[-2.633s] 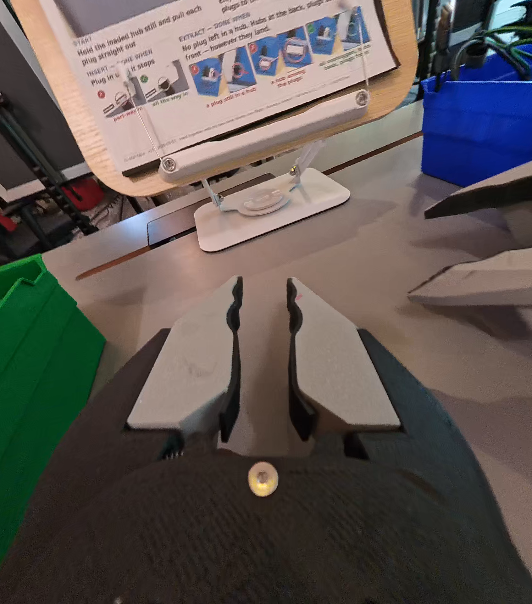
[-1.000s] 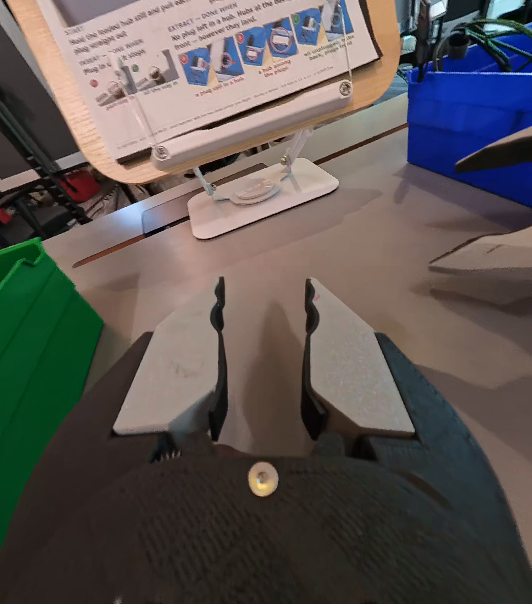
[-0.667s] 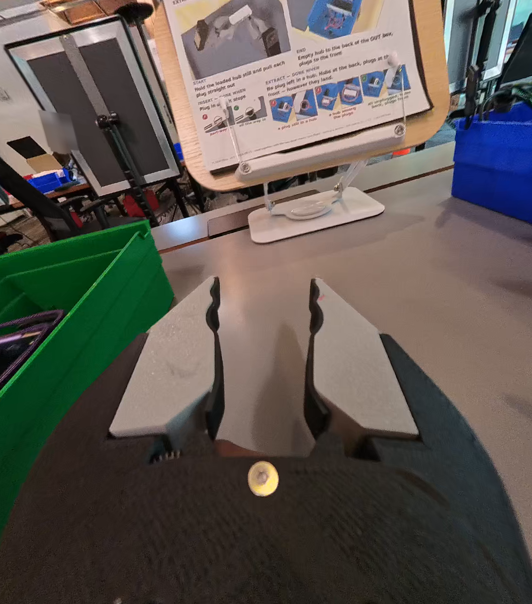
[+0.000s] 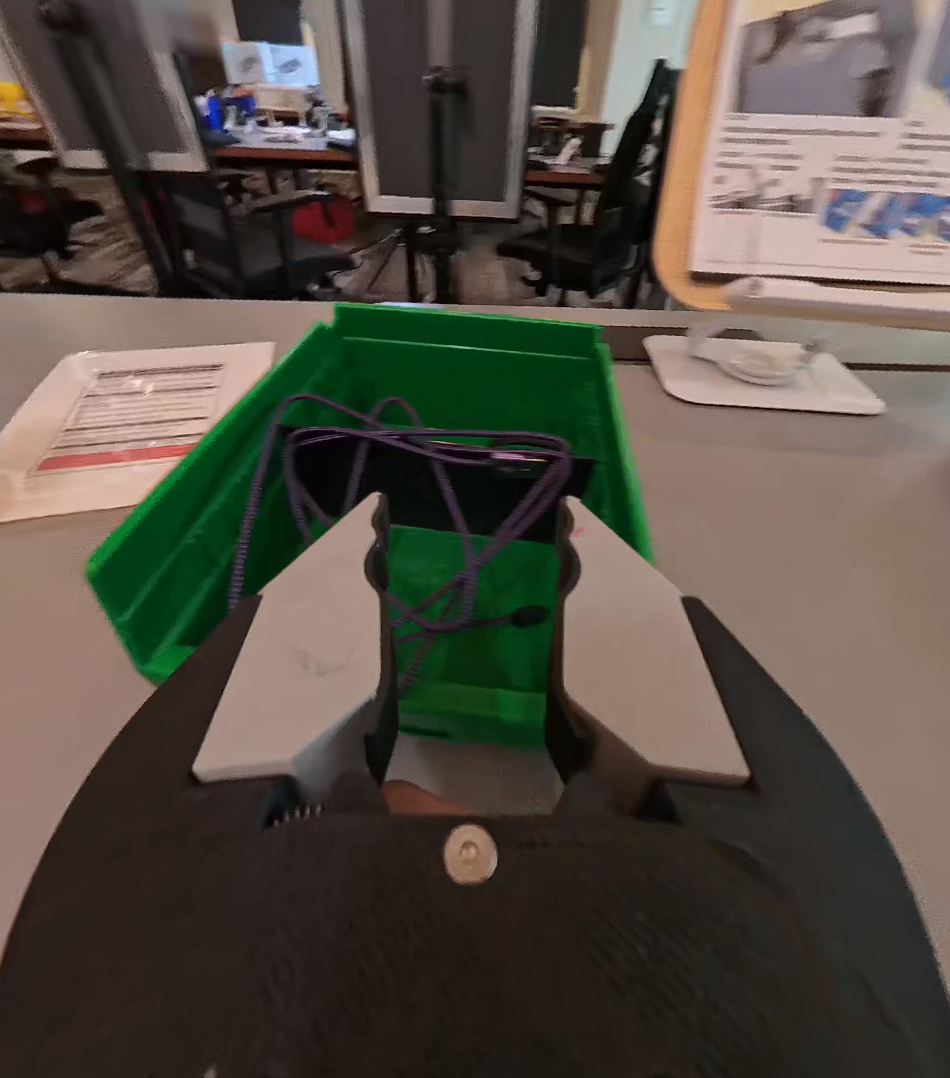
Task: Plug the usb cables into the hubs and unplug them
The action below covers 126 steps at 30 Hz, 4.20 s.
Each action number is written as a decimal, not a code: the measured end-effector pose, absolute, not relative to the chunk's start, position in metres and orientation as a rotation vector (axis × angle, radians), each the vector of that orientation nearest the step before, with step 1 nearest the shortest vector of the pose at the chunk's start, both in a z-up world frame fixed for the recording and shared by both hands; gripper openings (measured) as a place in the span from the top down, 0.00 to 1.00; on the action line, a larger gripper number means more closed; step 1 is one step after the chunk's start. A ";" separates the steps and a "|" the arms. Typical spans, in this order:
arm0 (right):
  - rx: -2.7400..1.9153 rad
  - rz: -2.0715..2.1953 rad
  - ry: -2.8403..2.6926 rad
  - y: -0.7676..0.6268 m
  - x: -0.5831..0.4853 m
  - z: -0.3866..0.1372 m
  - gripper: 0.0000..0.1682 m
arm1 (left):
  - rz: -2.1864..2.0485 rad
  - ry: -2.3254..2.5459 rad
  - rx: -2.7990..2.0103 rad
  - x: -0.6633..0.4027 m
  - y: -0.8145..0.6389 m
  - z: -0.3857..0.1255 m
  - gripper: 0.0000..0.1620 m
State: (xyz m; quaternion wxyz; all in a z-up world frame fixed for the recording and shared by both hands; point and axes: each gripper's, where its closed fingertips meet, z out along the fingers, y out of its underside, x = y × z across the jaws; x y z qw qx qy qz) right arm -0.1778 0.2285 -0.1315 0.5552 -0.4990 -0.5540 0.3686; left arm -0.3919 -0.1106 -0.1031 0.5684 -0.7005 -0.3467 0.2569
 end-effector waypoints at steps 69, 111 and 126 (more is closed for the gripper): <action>-1.191 0.872 -1.130 0.250 -0.154 -0.109 0.56 | 0.456 -0.605 -2.215 -0.338 -0.116 -0.173 0.46; -1.333 0.343 -1.255 0.327 -0.060 -0.171 0.97 | 0.547 -0.129 -2.084 -0.273 -0.135 -0.190 0.96; -1.327 0.463 -1.240 0.324 -0.062 -0.165 0.97 | 0.691 -0.336 -2.007 -0.274 -0.129 -0.157 0.97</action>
